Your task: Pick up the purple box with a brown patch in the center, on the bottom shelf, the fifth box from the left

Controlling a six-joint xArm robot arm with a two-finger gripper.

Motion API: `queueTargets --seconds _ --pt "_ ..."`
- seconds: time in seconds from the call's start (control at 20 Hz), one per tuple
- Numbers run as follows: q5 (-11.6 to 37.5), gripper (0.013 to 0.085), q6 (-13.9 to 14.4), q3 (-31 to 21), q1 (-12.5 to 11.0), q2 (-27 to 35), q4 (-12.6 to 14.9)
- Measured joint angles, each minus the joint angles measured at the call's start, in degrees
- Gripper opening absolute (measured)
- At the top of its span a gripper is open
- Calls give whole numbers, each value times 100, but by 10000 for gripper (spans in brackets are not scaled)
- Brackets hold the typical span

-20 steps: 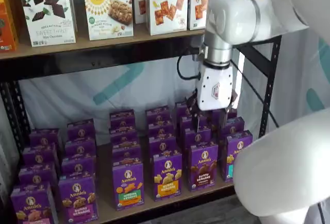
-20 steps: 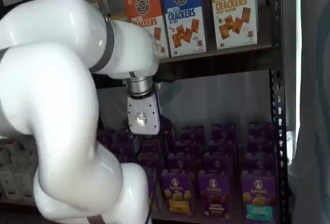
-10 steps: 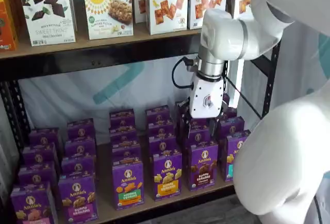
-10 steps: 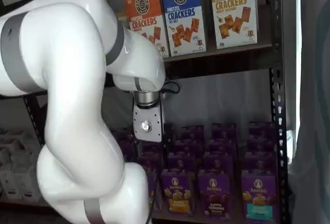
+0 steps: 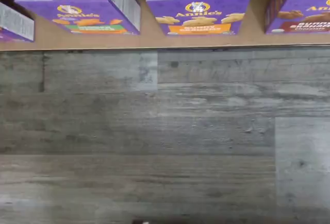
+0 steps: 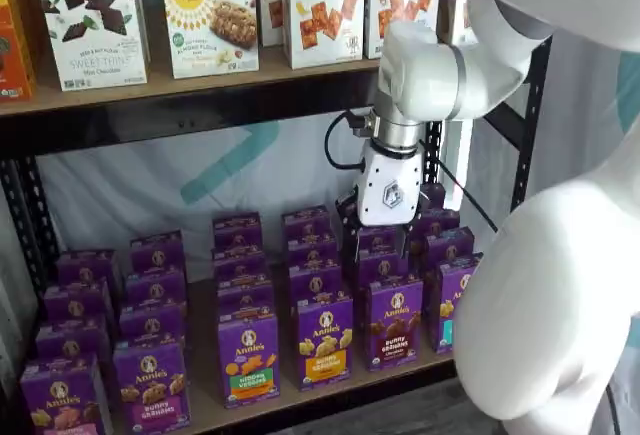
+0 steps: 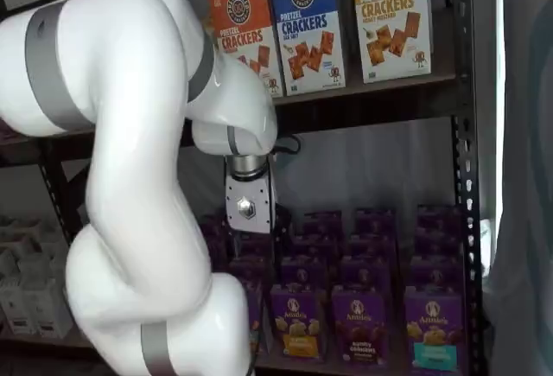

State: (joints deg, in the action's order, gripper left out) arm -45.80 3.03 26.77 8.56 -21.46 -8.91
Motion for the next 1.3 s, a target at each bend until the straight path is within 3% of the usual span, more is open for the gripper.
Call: queueTargets --seconds 0.2,0.3,0.55,1.1,1.3 --pt "45 850 174 27 24 78 220" --pt "338 850 224 -91 35 87 309" --pt "563 850 211 -117 73 356 268" --pt "2025 850 542 -234 243 1867 562" --pt "2520 850 476 -176 202 2367 553"
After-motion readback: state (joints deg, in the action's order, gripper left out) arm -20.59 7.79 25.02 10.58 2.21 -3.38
